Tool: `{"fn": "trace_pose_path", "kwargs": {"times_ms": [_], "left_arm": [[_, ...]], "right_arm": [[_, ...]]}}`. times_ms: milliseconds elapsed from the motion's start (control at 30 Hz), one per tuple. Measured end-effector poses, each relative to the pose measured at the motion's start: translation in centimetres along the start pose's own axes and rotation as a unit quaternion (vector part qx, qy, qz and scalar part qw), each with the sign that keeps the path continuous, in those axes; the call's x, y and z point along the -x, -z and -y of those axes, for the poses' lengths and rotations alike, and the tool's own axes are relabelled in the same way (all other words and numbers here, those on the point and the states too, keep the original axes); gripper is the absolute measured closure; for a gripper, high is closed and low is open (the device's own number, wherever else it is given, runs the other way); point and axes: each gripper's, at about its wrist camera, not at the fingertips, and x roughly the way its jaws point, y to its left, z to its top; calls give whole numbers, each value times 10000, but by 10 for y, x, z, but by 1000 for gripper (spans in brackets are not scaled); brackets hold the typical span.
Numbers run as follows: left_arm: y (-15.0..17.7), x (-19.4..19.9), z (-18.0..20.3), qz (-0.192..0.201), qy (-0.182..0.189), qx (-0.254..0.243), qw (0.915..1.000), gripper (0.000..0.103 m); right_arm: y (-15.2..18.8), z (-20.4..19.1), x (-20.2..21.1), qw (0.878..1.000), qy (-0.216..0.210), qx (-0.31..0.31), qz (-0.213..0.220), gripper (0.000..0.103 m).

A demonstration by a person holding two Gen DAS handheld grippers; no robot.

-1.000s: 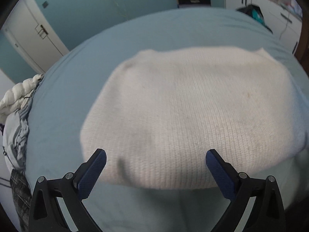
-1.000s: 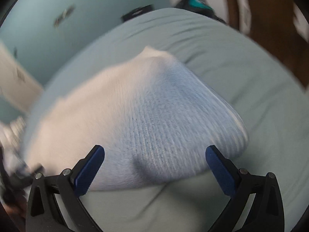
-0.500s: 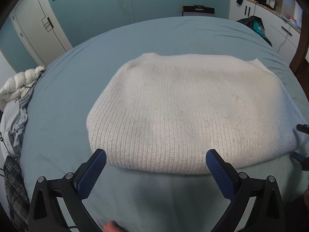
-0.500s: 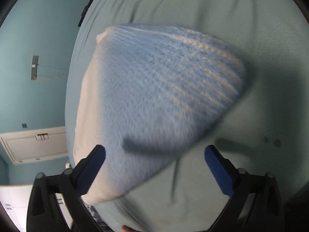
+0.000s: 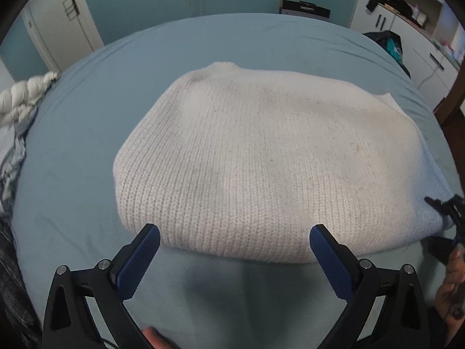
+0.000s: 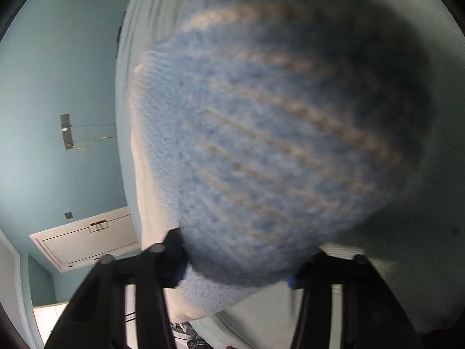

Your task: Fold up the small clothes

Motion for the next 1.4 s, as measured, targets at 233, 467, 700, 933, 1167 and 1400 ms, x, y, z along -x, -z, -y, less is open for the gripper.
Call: {"fn": "trace_pose_path", "kwargs": {"times_ms": [233, 467, 700, 933, 1167, 1400], "left_arm": [[4, -29, -64, -800, 1124, 1864, 9727, 1], [35, -91, -116, -1673, 2287, 4081, 8679, 1], [34, -128, -125, -1765, 2445, 4655, 8321, 3], [21, -121, -117, -1551, 2648, 4486, 8394, 62], [39, -73, -117, -1575, 3160, 4581, 8158, 67], [92, -42, -110, -2042, 3131, 4724, 7982, 67]], "right_arm": [[24, -35, 30, 9946, -80, 843, 599, 68], [34, -53, 33, 9883, 122, 1267, 834, 68], [31, -53, 22, 9885, 164, 1240, 854, 68], [43, -55, 30, 9891, 83, 1205, 845, 68], [49, -48, 60, 9905, -72, 1153, 741, 70], [66, -39, 102, 9925, 496, 1107, -166, 70]]}}
